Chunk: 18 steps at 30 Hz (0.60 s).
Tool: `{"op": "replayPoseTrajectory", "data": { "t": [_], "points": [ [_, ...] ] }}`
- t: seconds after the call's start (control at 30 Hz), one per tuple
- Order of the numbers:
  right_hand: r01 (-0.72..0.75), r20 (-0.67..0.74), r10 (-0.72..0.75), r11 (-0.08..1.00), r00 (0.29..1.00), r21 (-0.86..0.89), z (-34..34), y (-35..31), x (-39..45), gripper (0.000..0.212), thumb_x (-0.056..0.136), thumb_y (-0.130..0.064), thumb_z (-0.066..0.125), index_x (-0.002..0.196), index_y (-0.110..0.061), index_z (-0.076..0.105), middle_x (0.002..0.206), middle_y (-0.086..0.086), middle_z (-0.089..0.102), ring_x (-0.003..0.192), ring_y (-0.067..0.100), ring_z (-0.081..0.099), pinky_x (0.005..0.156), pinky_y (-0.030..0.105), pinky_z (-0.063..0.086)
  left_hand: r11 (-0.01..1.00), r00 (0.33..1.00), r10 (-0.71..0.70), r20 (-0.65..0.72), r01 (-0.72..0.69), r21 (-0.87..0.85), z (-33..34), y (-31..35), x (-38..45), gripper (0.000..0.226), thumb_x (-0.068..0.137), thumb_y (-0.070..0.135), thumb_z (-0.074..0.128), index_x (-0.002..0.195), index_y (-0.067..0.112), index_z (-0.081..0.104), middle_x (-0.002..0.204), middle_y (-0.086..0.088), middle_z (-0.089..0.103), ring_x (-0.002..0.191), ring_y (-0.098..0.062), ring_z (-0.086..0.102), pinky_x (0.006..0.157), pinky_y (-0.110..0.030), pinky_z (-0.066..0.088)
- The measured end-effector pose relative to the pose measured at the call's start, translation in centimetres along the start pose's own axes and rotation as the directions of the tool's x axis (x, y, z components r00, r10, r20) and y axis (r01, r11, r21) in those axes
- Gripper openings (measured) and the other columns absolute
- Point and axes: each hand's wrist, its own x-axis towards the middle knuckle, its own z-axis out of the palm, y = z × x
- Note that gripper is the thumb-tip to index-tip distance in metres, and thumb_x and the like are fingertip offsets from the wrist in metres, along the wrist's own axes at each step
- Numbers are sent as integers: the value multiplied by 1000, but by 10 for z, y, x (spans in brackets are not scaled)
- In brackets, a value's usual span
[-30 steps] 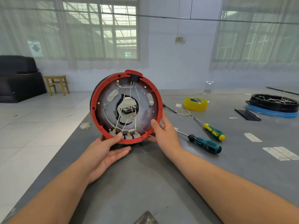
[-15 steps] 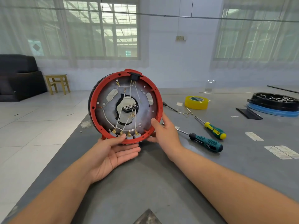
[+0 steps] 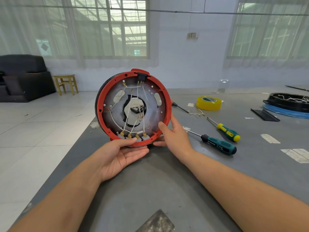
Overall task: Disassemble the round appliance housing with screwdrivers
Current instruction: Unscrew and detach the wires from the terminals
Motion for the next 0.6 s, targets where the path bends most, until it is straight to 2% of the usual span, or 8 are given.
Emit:
{"op": "replayPoseTrajectory", "data": {
  "t": [0.07, 0.17, 0.23, 0.3, 0.33, 0.4, 0.5, 0.6],
  "points": [
    [43, 35, -40, 995, 999, -95, -1, 1, -3, 56, 103, -31, 57, 151, -49, 35, 102, 4, 76, 83, 19, 78, 68, 35, 64, 1000, 1000, 7, -10, -7, 15, -1, 0, 0, 42, 77, 0, 75, 114, -18, 71, 119, -40, 69, 106, -49, 74, 72, -46, 66],
    [166, 72, -150, 868, 986, -467, -9, 1, -10, 56, 102, -51, 49, 153, -48, 25, 107, -2, 74, 89, 16, 74, 81, 40, 62, 999, 1000, 23, -18, -23, 36, -3, 1, -2, 33, 76, 1, 75, 104, -16, 75, 118, -39, 70, 105, -48, 75, 72, -44, 66],
    [232, 98, -239, 636, 966, -736, -22, -3, -12, 54, 103, -53, 44, 153, -41, 32, 115, -1, 72, 98, 20, 69, 85, 41, 57, 998, 998, 45, -44, -43, 38, -5, 3, -3, 41, 75, 2, 75, 111, -16, 73, 117, -39, 70, 104, -47, 75, 71, -44, 67],
    [239, 146, -315, 281, 938, -930, -41, -8, -12, 46, 101, -40, 46, 147, -32, 47, 126, 0, 68, 111, 26, 64, 89, 42, 51, 998, 996, 64, -70, -62, 33, -7, 5, -3, 48, 74, 2, 74, 120, -14, 68, 116, -39, 71, 103, -47, 76, 71, -44, 67],
    [200, 153, -311, 125, 938, -972, -51, -12, -12, 43, 99, -34, 48, 141, -29, 54, 129, 1, 65, 115, 28, 60, 91, 42, 48, 997, 994, 70, -79, -68, 27, -8, 6, -4, 50, 75, 2, 74, 122, -13, 67, 116, -39, 71, 102, -46, 76, 71, -44, 67],
    [68, 79, -251, -54, 965, -996, -71, -17, -13, 36, 95, -29, 48, 128, -24, 61, 126, 6, 62, 115, 31, 57, 94, 43, 43, 997, 993, 76, -91, -74, 18, -9, 7, -4, 50, 76, 2, 72, 124, -12, 66, 115, -39, 71, 102, -46, 76, 71, -45, 67],
    [-125, -98, -175, -147, 980, -981, -89, -19, -19, 31, 90, -38, 47, 113, -21, 58, 117, 10, 60, 111, 33, 56, 92, 43, 42, 997, 992, 82, -97, -81, 14, -8, 7, -5, 49, 77, 1, 72, 124, -13, 65, 115, -39, 71, 101, -45, 76, 71, -44, 67],
    [-228, -220, -61, -182, 974, -957, -98, -15, -26, 37, 89, -46, 45, 114, -21, 56, 122, 11, 58, 117, 33, 54, 91, 45, 39, 996, 991, 90, -99, -89, 21, -7, 6, -5, 50, 75, 1, 72, 122, -14, 66, 114, -39, 71, 100, -45, 77, 69, -43, 67]
  ]
}}
